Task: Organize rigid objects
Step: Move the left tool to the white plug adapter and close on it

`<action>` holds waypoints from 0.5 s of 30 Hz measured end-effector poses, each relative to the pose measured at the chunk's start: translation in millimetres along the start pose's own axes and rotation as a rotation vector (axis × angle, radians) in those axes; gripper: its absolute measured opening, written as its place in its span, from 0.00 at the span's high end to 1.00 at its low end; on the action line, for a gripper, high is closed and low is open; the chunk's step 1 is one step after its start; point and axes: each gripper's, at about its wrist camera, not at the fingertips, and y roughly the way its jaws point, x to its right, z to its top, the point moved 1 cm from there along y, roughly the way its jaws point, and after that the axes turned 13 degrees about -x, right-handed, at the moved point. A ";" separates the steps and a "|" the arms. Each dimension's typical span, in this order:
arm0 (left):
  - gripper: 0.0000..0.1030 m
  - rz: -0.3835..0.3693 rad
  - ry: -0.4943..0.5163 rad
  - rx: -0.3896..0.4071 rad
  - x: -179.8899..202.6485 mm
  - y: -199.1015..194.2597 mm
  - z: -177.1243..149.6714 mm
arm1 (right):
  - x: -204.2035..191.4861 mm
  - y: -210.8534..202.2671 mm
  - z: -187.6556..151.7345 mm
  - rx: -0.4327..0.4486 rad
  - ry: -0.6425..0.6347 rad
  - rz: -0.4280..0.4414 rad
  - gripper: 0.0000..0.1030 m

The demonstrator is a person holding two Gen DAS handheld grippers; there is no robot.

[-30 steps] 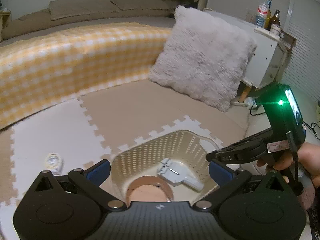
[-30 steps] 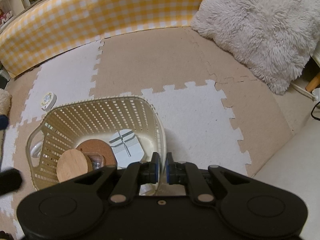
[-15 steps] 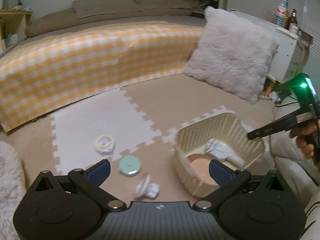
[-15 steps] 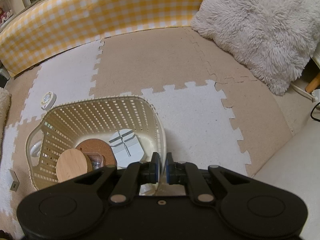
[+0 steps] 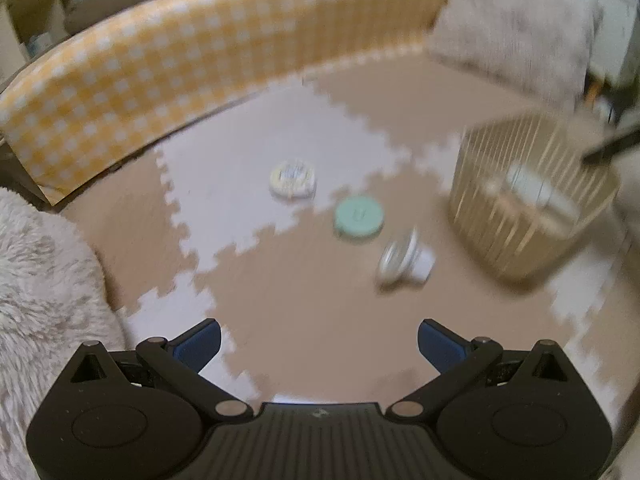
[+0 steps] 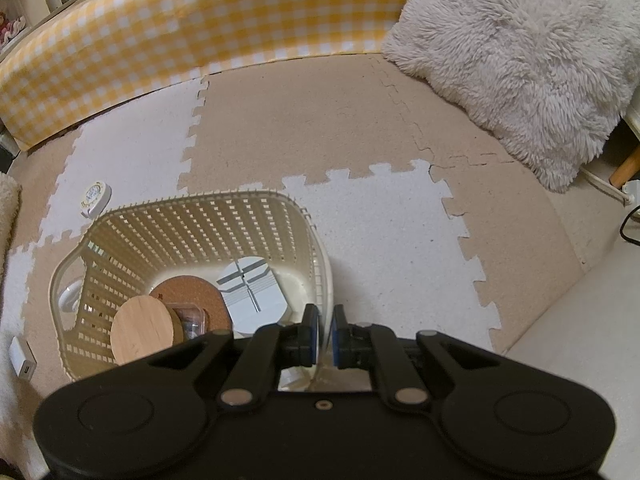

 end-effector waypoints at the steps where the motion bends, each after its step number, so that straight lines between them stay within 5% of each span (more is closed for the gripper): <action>1: 0.00 0.007 0.009 -0.026 -0.3 4.8 -1.7 | 0.0 0.0 0.0 0.000 0.000 0.000 0.93; 15: 0.05 -0.029 0.040 -0.256 -7.9 46.9 -19.1 | 0.1 1.3 0.3 -0.006 -0.004 -0.001 0.93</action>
